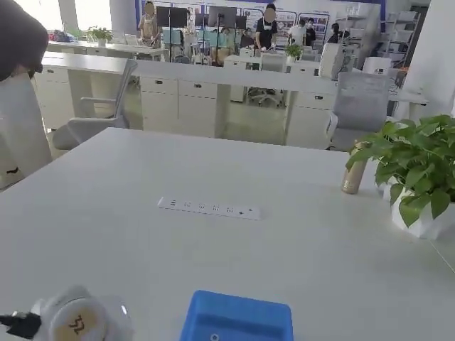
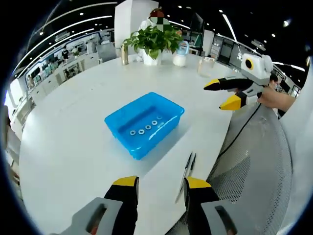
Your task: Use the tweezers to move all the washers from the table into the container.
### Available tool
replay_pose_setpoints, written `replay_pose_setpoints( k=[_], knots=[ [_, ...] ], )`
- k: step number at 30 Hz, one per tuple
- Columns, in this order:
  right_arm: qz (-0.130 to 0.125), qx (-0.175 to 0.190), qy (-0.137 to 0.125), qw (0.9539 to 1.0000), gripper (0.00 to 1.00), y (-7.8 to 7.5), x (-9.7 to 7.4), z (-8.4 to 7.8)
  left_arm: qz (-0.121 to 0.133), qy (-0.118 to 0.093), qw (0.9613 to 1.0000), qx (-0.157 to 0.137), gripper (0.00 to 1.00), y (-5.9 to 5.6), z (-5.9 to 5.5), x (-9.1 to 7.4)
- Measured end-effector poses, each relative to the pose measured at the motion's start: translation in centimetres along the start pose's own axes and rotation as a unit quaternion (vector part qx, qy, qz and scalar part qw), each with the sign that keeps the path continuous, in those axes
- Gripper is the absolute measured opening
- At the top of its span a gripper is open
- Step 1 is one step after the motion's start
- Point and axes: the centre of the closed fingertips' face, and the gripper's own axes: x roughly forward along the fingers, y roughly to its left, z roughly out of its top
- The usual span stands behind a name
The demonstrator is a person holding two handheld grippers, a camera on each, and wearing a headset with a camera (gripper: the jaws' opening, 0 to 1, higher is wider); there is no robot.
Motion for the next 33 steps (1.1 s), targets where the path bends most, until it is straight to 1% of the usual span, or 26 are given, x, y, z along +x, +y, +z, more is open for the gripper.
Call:
replay_pose_setpoints(
  k=[1,2,3,4,5,6,7,8,9,10,12,14,16,18,19,20,21,22,23,24,25,28,29,30,32,33],
  knots=[
    [0.0,-0.001,0.0,1.0,0.5,0.0,0.0,0.0,0.003,-0.021,0.9996,-0.021,0.38,0.0,0.2,0.0],
    [0.0,-0.001,0.001,1.0,0.5,0.0,0.0,0.0,0.004,-0.037,0.9988,-0.031,0.4,0.0,0.3,0.0],
    [0.0,-0.001,0.001,1.0,0.51,0.0,0.0,0.0,0.009,-0.065,0.9972,-0.034,0.44,0.0,0.8,-0.1],
    [-0.001,-0.001,0.001,1.0,0.51,0.0,0.0,0.0,0.016,-0.088,0.9951,-0.043,0.47,0.0,1.2,-0.2],
    [-0.002,0.0,0.0,1.0,0.52,0.0,0.0,0.0,0.021,-0.103,0.9926,-0.061,0.5,0.0,1.4,-0.4],
    [-0.004,0.002,-0.004,1.0,0.53,-0.1,0.0,0.2,0.029,-0.133,0.9874,-0.081,0.54,0.1,2.0,-0.7],
    [-0.005,0.003,-0.006,1.0,0.53,-0.1,-0.1,0.3,0.038,-0.153,0.9838,-0.086,0.58,0.3,2.4,-0.9],
    [-0.008,0.005,-0.01,0.9999,0.54,-0.2,-0.1,0.4,0.05,-0.179,0.9782,-0.093,0.62,0.5,2.9,-1.4],
    [-0.009,0.008,-0.013,0.9998,0.55,-0.3,-0.2,0.5,0.053,-0.193,0.9753,-0.093,0.67,0.5,3.2,-1.7],
    [-0.011,0.011,-0.018,0.9997,0.56,-0.5,-0.2,0.6,0.064,-0.214,0.9706,-0.09,0.7,0.6,3.8,-2.1],
    [-0.015,0.018,-0.027,0.9994,0.59,-0.8,-0.3,0.8,0.077,-0.236,0.9653,-0.08,0.75,0.6,4.5,-2.7],
    [-0.022,0.025,-0.04,0.9986,0.63,-1.3,-0.5,1.2,0.097,-0.252,0.9598,-0.075,0.8,0.8,4.9,-3.3],
    [-0.03,0.028,-0.052,0.9978,0.67,-1.6,-0.8,1.7,0.099,-0.271,0.9535,-0.085,0.85,0.8,5.4,-3.7],
    [-0.038,0.028,-0.068,0.9966,0.7,-1.6,-1.2,2.5,0.105,-0.293,0.9451,-0.1,0.89,1.2,5.8,-4.1],
    [-0.039,0.027,-0.076,0.9959,0.72,-1.6,-1.4,2.9,0.108,-0.307,0.9396,-0.106,0.91,1.3,6.1,-4.4],
    [-0.04,0.027,-0.08,0.9956,0.74,-1.5,-1.6,3.1,0.11,-0.312,0.9375,-0.108,0.94,1.4,6.2,-4.5],
    [-0.041,0.023,-0.085,0.9953,0.77,-1.4,-1.7,3.4,0.118,-0.324,0.9323,-0.11,0.98,1.6,6.4,-4.9],
    [-0.042,0.018,-0.091,0.9948,0.79,-1.4,-1.8,3.7,0.12,-0.333,0.9287,-0.109,0.98,1.7,6.6,-5.1],
    [-0.043,0.007,-0.098,0.9942,0.82,-1.3,-2.0,4.2,0.124,-0.344,0.9239,-0.113,0.99,1.9,6.7,-5.4],
    [-0.046,-0.001,-0.105,0.9934,0.85,-1.3,-2.2,4.5,0.127,-0.347,0.9219,-0.117,0.99,2.0,6.7,-5.6],
    [-0.05,-0.009,-0.117,0.9918,0.87,-1.3,-2.4,5.0,0.13,-0.357,0.9177,-0.118,0.99,2.1,6.9,-5.9],
    [-0.058,0.0,-0.148,0.9872,0.95,-1.4,-2.8,6.0,0.131,-0.375,0.9086,-0.13,0.99,2.4,7.1,-6.3],
    [-0.061,0.004,-0.155,0.9861,0.97,-1.4,-3.0,6.2,0.132,-0.381,0.9057,-0.132,0.99,2.5,7.1,-6.4],
    [-0.065,0.008,-0.161,0.9847,0.99,-1.7,-3.1,6.4,0.13,-0.384,0.9038,-0.136,0.99,2.5,7.2,-6.5],
    [-0.067,0.014,-0.171,0.9828,0.99,-2.0,-3.4,6.7,0.132,-0.389,0.9017,-0.136,0.99,2.5,7.3,-6.6],
    [-0.068,0.018,-0.174,0.9823,0.99,-2.1,-3.4,6.8,0.132,-0.388,0.9017,-0.137,0.99,2.5,7.3,-6.6]
  ],
)
